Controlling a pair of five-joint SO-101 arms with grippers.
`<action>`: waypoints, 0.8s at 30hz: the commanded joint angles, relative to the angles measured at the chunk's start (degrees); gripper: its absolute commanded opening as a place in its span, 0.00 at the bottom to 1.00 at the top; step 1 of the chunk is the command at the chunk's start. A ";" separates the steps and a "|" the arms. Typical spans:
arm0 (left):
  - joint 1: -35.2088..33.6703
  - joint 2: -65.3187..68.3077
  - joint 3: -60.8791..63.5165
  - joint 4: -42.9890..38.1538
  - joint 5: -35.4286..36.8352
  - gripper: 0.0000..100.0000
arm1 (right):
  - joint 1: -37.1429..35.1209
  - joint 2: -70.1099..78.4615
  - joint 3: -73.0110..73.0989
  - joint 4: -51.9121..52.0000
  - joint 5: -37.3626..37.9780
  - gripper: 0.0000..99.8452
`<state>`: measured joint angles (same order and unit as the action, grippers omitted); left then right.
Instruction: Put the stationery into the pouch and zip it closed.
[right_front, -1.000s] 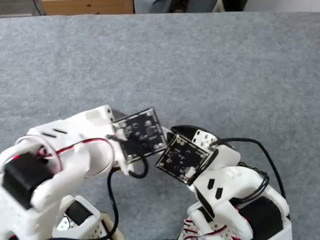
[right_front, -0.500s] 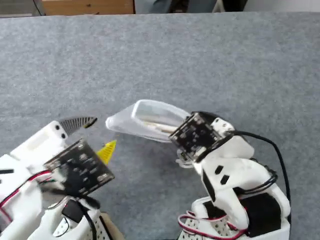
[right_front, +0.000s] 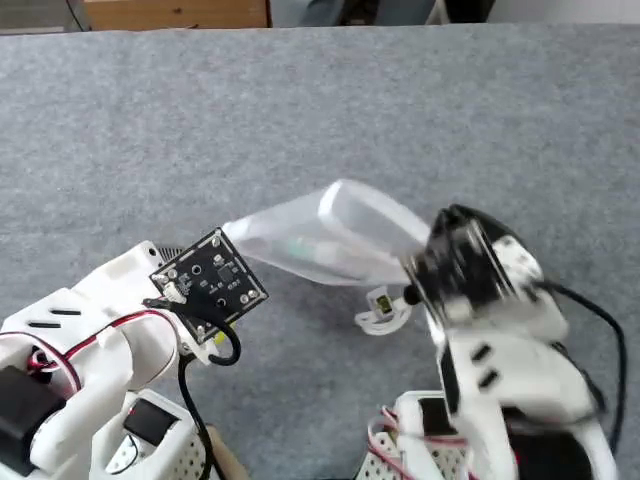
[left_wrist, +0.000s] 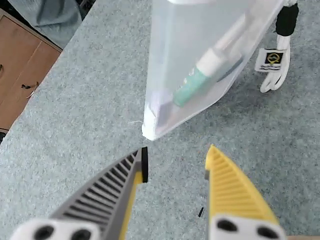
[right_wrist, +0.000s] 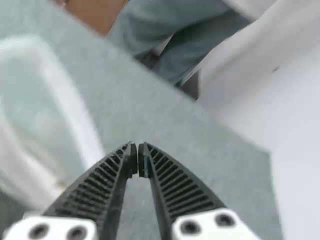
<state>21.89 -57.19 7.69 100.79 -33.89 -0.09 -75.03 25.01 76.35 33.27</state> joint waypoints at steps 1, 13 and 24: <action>-0.66 -0.18 -0.04 -0.09 0.70 0.21 | 1.32 -0.22 -7.52 -1.23 -0.79 0.01; -0.66 -0.18 0.13 -0.09 0.70 0.21 | -1.23 -0.13 5.14 3.08 3.34 0.01; -0.75 -0.18 7.60 -0.18 0.62 0.21 | -1.05 0.31 20.00 11.52 3.25 0.02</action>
<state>21.89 -57.19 13.41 100.79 -33.89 -0.26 -75.30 42.42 85.76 36.35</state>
